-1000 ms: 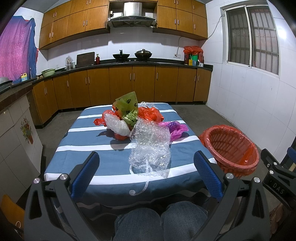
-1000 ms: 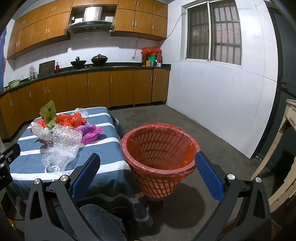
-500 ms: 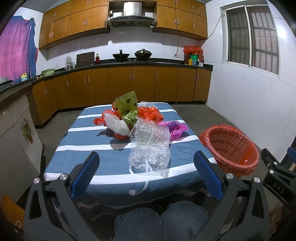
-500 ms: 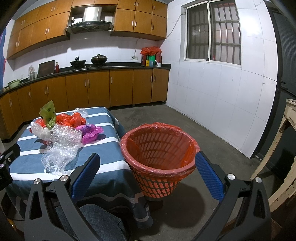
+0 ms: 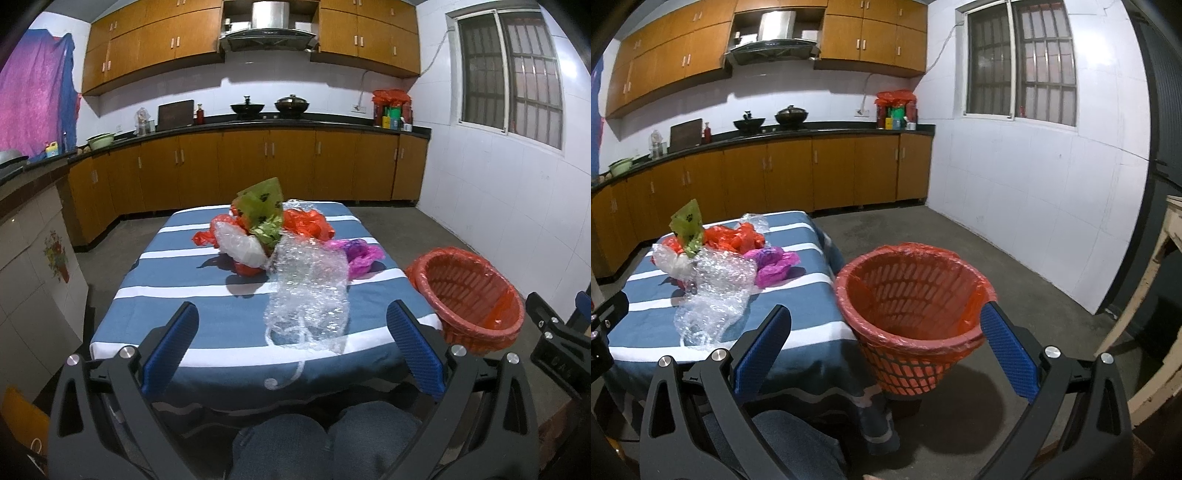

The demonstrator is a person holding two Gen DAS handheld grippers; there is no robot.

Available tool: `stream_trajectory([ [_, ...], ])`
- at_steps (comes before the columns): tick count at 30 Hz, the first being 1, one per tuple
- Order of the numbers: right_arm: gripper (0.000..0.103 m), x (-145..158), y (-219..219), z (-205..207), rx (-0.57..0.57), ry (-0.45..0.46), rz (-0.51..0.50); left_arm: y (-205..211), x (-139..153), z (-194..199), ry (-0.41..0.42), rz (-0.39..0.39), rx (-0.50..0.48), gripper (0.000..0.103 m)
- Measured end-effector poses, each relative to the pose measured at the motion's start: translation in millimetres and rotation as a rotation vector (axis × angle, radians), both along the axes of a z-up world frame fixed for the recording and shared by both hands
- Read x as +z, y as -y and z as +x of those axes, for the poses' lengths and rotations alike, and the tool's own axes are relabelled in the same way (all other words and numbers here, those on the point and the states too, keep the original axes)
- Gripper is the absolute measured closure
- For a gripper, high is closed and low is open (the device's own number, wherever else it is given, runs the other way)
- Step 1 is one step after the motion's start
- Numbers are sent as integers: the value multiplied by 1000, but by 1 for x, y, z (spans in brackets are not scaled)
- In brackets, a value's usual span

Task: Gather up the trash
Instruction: 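Move the right tool to the clear bubble wrap and close on it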

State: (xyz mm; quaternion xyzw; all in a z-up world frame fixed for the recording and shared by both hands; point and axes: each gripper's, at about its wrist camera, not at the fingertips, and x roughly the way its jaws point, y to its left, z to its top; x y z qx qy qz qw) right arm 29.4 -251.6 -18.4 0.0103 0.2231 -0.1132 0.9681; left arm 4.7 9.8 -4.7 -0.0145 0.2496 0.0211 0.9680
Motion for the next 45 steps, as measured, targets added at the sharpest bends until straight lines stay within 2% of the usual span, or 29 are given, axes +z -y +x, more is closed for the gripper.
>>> stream_trajectory([
  [2,2,-2,-4,6,21,-4,6,-8,-12,6,-7,-3,26,4],
  [8,2,-9,-29,41,105,-40,46,-48,-18,21,-23,-7,138,4],
  [13,2,-18,-67,72,216,-70,48,-90,-21,35,-26,-9,217,4],
  [20,16,-37,-127,123,360,-122,12,-137,-31,54,-50,-27,305,4],
  [29,16,-78,-173,171,445,-219,-34,-165,-46,76,-92,-60,351,4],
  [31,19,-88,-181,179,455,-246,-56,-167,-48,80,-97,-60,350,4],
  [37,42,-109,-190,192,486,-317,-70,-167,-52,90,-105,-63,340,4],
  [40,62,-110,-188,190,511,-317,-52,-164,-54,95,-111,-65,331,7],
  [42,80,-107,-187,187,526,-309,-55,-162,-54,97,-116,-68,323,10],
  [45,87,-103,-182,181,541,-293,-45,-157,-53,103,-114,-71,304,13],
])
